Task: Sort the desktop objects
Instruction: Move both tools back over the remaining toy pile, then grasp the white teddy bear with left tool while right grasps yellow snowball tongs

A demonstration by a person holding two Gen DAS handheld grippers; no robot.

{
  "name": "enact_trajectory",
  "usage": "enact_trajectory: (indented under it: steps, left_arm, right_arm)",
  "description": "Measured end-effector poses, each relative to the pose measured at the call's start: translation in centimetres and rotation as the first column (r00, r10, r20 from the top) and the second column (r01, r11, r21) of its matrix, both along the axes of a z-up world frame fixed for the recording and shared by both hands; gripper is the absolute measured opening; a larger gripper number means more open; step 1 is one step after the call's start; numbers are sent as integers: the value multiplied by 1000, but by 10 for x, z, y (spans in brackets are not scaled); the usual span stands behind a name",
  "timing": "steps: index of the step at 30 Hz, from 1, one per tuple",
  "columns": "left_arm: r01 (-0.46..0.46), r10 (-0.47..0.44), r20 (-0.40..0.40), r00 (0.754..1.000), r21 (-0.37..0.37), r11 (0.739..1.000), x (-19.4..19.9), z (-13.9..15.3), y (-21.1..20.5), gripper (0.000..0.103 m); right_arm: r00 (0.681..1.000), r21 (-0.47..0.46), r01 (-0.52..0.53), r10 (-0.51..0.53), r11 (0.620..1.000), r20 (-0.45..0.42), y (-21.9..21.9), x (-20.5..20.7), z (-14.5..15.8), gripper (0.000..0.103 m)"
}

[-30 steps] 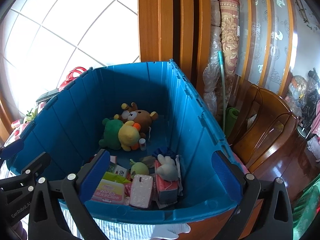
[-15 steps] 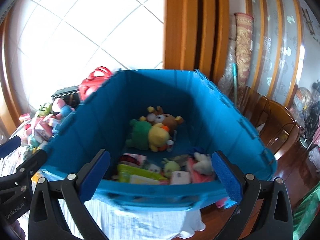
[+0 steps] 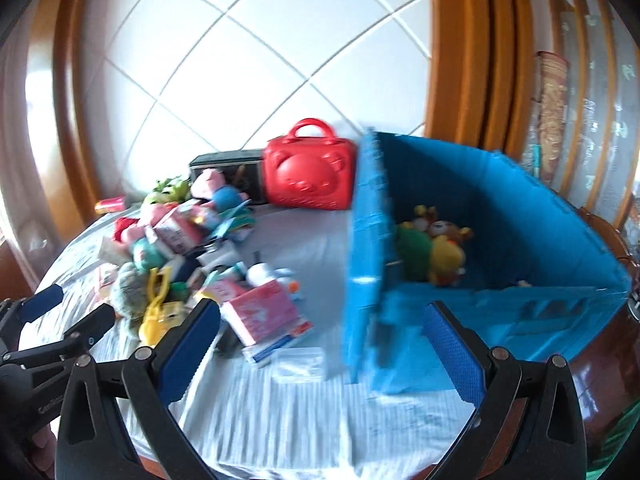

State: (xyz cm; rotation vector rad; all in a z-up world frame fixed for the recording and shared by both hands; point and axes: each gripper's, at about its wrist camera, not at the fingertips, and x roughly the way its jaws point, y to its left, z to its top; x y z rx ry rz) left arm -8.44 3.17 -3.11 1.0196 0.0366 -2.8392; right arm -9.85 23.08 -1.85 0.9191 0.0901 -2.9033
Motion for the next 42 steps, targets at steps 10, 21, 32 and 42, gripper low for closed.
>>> enact_trajectory:
  steps: [10,21,32,42]
  left_arm:
    - [-231,224,158,962,23,973,1,-78,-125,80]
    - [-358,359,372,856,-74,931,-43,-160,-216,80]
    - [-321,300,504,810,-48,946,-86,-215,-301,80]
    - [2,48,487,872,-101,995,-152,-242,-319,80]
  right_arm:
    - [971,25,-191,185,981,152,-120,-30,-61,103]
    - [876,-38,-319,310,947,370,-207,-122,-153,103]
    - [832,-59,-283,276,957,482,-277,-155,-213,103]
    - [851,-15,-6,13,1000,525,-296,-148,-239,103]
